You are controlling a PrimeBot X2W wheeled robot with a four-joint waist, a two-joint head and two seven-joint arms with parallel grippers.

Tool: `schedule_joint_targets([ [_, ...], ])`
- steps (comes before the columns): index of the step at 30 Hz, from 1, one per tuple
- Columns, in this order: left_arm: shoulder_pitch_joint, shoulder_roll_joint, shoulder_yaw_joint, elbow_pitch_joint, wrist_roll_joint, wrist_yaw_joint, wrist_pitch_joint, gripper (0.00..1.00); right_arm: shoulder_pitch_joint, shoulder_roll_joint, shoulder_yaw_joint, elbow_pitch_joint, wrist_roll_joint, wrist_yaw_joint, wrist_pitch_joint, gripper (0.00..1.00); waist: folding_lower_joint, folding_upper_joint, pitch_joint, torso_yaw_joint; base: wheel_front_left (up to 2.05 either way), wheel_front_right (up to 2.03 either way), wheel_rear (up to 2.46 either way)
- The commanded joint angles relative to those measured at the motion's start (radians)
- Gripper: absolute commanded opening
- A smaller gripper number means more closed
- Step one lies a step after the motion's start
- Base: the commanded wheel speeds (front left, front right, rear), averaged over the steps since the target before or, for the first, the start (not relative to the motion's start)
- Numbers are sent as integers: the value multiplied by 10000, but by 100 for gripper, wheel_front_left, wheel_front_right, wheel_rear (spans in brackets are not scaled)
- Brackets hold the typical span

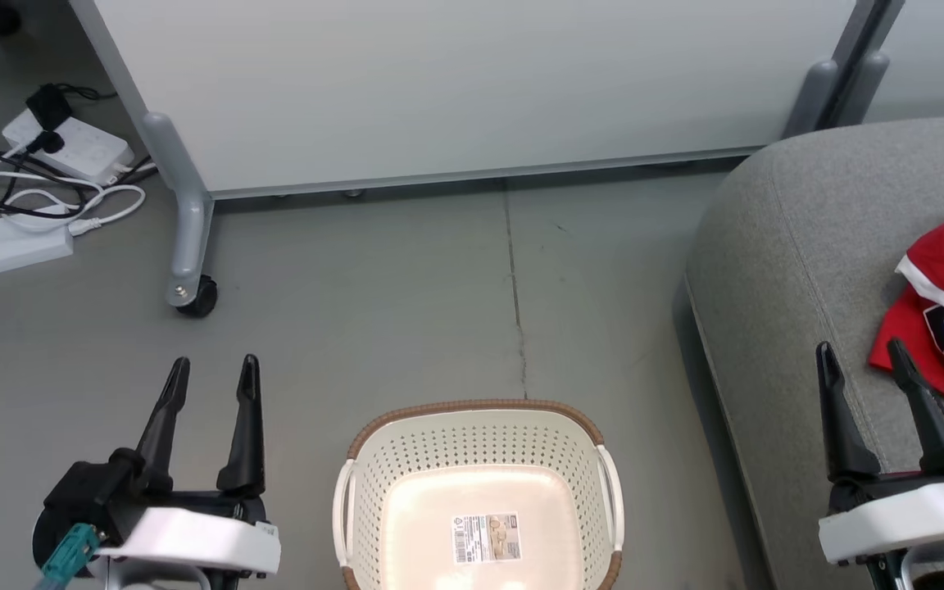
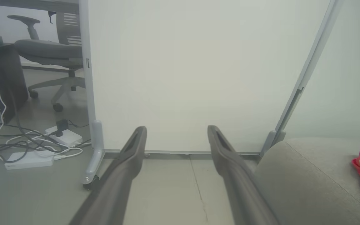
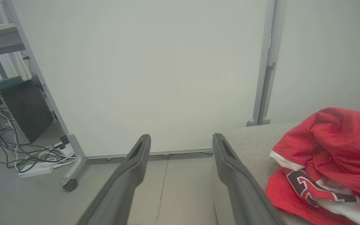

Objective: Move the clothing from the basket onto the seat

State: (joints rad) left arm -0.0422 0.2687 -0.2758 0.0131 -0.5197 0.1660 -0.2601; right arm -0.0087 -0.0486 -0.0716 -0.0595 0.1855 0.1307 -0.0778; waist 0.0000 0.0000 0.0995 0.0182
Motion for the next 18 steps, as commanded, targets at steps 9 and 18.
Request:
schedule_joint_targets([
  [9, 918, -185, 395, 46, 248, -237, -43, 100, 899, -42, -236, -404, -231, 2, 494, 100, 0, 0, -766, 418, 0, 0, 0],
  [18, 1400, -76, 274, 371, 505, -461, -44, 100, 1598, -43, -167, -499, -230, 2, 769, 100, 0, 0, -1167, 399, 0, 0, 0],
])
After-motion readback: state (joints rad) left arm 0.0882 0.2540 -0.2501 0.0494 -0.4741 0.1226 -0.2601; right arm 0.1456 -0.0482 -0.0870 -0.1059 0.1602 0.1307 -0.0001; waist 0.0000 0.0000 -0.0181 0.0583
